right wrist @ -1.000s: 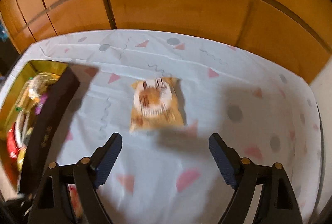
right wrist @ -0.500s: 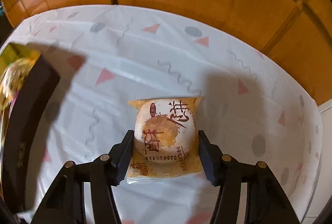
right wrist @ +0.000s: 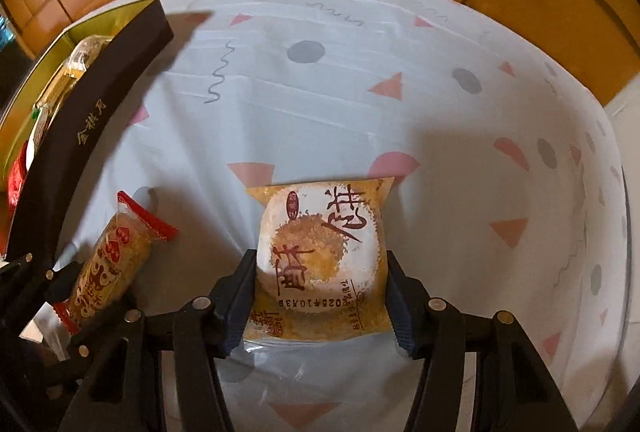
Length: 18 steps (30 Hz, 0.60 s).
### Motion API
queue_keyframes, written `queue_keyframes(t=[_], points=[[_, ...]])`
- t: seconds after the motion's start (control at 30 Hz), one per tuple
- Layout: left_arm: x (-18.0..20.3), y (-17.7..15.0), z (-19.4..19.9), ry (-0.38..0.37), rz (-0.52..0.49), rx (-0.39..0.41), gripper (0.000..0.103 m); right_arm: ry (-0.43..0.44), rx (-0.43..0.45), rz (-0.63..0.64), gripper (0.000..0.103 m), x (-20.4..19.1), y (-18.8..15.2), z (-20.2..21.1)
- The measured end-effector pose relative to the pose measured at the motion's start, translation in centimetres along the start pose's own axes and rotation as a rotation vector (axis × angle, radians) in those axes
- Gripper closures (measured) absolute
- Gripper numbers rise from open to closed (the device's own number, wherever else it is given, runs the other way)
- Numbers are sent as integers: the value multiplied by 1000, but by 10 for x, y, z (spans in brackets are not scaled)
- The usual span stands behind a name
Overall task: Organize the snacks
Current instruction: 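Lift the cracker stick with the left tool while the right tool grasps the round pastry pack, then carry the cracker stick into the gold tin and open the left tool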
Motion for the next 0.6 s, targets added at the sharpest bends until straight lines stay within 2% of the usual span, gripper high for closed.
queue_keyframes(t=[0.13,0.3,0.5,0.6], points=[[1,1,0,4,-17,-11,73,-32,54,-9,43,-2,-4,2],[-5,7,6,-31,51,-50,74,-53,141,-22,43,-9,-17,9],[-9,33,53,-28,78,48,74,-77,301,-51,43,-13,-28,19],[-18,44,70,2,108,70,74,-98,323,-52,43,-8,-21,12]])
Point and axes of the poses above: each gripper's, at about its wrist camera, not at the fingertips, and z roughly against the way its jaws point, x to its right, y to its top, the point moved 6 cm from there along -z, roughly the way its jaws point, and after that the axes turned 7 degrees about x, right-handed, at the moved point
